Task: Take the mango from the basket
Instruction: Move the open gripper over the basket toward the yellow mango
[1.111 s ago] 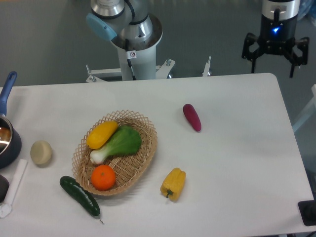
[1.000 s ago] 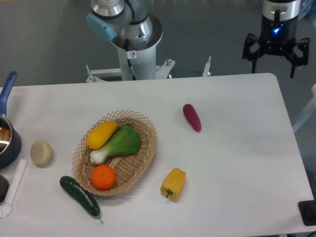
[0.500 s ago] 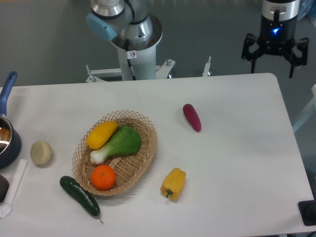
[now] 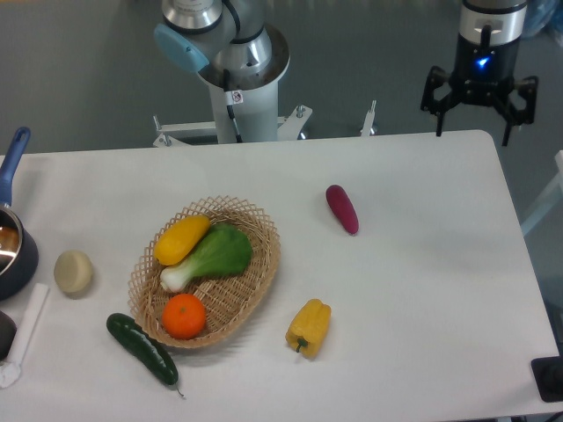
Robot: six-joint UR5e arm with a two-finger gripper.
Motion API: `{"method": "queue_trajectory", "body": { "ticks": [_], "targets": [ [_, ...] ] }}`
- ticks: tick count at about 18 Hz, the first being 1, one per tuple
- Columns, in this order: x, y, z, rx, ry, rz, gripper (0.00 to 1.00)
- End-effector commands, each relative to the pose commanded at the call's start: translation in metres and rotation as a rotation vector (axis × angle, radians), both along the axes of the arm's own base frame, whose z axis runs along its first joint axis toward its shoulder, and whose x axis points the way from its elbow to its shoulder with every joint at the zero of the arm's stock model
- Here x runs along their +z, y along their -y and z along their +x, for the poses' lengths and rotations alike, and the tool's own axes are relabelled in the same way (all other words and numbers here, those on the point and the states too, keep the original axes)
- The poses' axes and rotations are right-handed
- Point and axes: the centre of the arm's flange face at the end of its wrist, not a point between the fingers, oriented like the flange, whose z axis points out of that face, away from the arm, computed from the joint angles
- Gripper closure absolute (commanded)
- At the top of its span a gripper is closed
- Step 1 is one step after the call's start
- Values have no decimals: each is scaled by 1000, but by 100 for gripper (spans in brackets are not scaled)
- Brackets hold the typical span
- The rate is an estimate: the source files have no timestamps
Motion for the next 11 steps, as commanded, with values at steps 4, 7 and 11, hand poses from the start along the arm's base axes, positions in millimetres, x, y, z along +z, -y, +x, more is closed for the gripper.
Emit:
{"method": "queue_trajectory", "body": {
  "ticks": [4,7,11],
  "targets": [
    [-19,-5,5,10,36,2,0],
    [-26,-15,14,-13,66,56,0],
    [-36,-17,29,25,96,66,0]
  ]
}}
